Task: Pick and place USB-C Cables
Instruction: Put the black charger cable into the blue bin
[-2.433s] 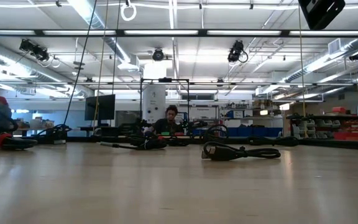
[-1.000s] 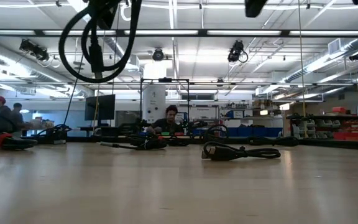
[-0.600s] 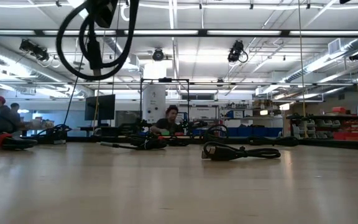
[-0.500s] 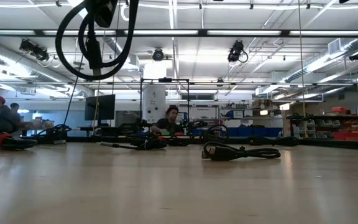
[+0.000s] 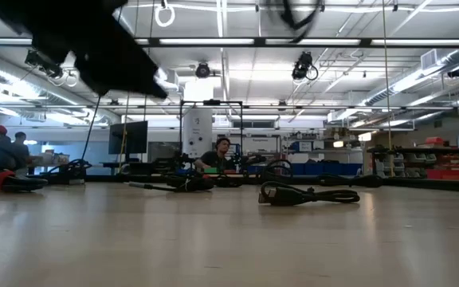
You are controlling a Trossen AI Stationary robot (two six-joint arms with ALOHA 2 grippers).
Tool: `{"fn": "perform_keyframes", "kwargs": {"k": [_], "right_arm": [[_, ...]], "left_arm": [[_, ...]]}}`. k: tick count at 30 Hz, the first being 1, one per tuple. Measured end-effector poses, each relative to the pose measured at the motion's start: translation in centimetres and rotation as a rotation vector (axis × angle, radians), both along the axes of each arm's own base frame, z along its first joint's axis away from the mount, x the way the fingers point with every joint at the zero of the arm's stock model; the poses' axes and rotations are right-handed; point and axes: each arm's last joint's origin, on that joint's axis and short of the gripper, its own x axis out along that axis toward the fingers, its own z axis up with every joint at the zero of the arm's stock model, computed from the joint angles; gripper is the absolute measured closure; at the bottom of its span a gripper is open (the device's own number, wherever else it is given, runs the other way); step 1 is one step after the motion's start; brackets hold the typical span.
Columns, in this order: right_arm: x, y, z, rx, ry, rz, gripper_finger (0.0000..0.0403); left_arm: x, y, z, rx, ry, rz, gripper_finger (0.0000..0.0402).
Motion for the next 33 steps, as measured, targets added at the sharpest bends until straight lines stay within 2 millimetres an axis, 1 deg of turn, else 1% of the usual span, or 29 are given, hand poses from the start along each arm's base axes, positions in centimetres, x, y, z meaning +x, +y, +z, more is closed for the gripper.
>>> {"fn": "perform_keyframes", "kwargs": {"k": [3, 4, 8, 10, 12, 14, 16, 18, 21, 24, 28, 33], "right_arm": [[-3.8, 0.7, 3.4, 0.106, -0.025, 0.002, 0.0377], [-4.9, 0.9, 4.2, 0.137, -0.027, 0.013, 0.0377], [-8.6, 1.3, 6.2, 0.275, -0.009, 0.148, 0.0377], [-10.2, 1.3, 6.8, 0.362, 0.022, 0.232, 0.0377], [-11.3, 1.2, 6.6, 0.440, 0.079, 0.295, 0.0377], [-12.0, 1.2, 5.8, 0.499, 0.154, 0.325, 0.0377], [-12.5, 1.0, 5.1, 0.578, 0.251, 0.347, 0.0377], [-12.8, 0.8, 3.9, 0.657, 0.380, 0.348, 0.0377], [-12.9, 0.7, 2.0, 0.756, 0.605, 0.290, 0.0377], [-13.2, 0.0, 0.6, 0.822, 0.753, 0.162, 0.0377], [-13.2, -0.3, -0.4, 0.812, 0.847, 0.058, 0.0377], [-12.8, -0.4, -0.5, 0.790, 0.871, 0.066, 0.0377]], "left_arm": [[-0.5, 0.1, -0.5, -0.022, 0.047, 0.047, 0.0168], [-0.6, 0.1, -0.6, -0.019, 0.051, 0.057, 0.0168], [-0.8, -0.2, -0.5, -0.002, 0.028, 0.089, 0.0174], [-0.8, -0.2, -0.5, 0.009, 0.023, 0.098, 0.0181], [-0.8, -0.2, -0.5, 0.012, 0.017, 0.104, 0.0187], [-0.8, -0.2, -0.5, 0.013, 0.018, 0.105, 0.0193], [-0.8, -0.2, -0.5, 0.013, 0.017, 0.105, 0.0198], [-0.8, -0.2, -0.5, 0.013, 0.017, 0.105, 0.0203], [-0.8, -0.2, -0.5, 0.013, 0.017, 0.105, 0.0209], [-0.8, -0.2, -0.5, 0.012, 0.017, 0.106, 0.0214], [-0.8, -0.1, -0.5, 0.021, 0.009, 0.119, 0.0216], [-0.8, -0.1, -0.4, 0.022, -0.005, 0.130, 0.0218]]}}
